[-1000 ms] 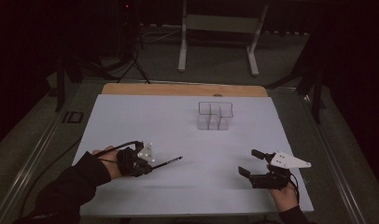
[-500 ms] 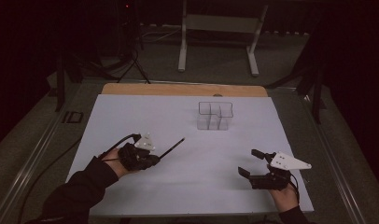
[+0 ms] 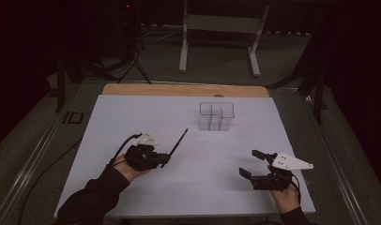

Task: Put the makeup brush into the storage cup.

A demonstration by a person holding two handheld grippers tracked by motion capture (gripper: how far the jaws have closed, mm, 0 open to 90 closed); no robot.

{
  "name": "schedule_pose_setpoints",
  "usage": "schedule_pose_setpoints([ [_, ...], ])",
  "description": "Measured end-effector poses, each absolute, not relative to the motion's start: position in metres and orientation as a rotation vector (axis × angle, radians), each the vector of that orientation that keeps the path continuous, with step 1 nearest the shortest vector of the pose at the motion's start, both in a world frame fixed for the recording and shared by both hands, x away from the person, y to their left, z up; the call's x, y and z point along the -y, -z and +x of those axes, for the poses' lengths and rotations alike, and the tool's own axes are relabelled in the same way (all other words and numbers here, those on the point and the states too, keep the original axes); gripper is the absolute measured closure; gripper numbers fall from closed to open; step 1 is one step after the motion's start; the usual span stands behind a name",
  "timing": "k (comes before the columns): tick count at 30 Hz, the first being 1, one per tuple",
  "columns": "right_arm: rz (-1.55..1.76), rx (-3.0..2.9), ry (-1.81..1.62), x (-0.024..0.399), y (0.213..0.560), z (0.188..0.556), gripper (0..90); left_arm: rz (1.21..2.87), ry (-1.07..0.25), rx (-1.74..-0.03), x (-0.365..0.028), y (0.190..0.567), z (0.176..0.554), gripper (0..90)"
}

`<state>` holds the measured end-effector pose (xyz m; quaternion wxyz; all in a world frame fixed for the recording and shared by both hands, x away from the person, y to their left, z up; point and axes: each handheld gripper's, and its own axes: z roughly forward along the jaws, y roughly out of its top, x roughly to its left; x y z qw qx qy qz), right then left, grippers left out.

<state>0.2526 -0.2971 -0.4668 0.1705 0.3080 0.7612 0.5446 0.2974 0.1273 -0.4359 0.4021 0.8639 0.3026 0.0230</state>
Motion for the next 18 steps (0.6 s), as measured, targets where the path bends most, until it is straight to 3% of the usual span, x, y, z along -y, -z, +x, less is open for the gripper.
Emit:
schedule_pose_setpoints([
  [18,0.862,-2.133,-1.546,0.295,0.463,0.249,11.5,2.013,-0.048,-0.947,-0.128,0.455,0.277,85.8],
])
